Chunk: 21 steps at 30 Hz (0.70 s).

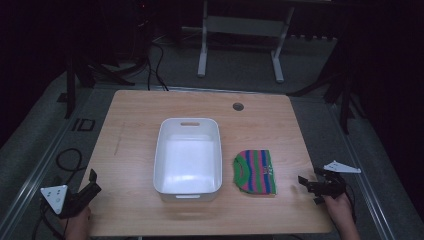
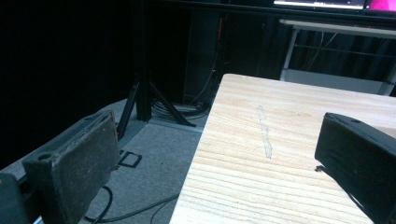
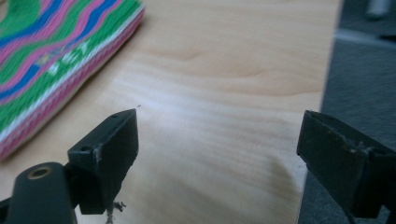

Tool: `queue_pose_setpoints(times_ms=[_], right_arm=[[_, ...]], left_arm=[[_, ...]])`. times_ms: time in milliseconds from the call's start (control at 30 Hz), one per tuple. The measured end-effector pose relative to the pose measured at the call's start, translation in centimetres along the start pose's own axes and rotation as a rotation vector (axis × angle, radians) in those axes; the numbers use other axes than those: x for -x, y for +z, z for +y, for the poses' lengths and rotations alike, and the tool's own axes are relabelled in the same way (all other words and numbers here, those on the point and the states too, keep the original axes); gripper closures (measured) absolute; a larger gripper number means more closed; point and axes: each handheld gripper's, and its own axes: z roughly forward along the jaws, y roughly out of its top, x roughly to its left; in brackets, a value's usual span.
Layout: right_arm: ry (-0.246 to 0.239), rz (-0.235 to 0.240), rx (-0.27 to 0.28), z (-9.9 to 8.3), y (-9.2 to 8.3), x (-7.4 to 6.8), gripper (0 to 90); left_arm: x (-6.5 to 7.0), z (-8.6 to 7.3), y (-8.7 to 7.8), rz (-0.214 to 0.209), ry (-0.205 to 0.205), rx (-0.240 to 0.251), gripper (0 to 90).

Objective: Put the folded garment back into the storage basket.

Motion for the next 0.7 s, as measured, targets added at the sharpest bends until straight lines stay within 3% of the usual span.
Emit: queue_pose_setpoints(times_ms=[233,467,700], right_arm=[[-0.141,0.126,-0.185,1.6,0.1,0.6,12.5],[-0.266,0.222,-0.304,3.4,0.5,-0.6,12.6],[-0.348,0.282,-0.453,4.7,1.3,-1.9,12.8]], left_arm=[[0.0,0.0,0.0,0.0,0.001,-0.001,0.4],[0.0,0.0,0.0,0.0,-0.002,0.0,0.4],[0.0,0.0,0.0,-0.001,-0.004,0.0,0.4]])
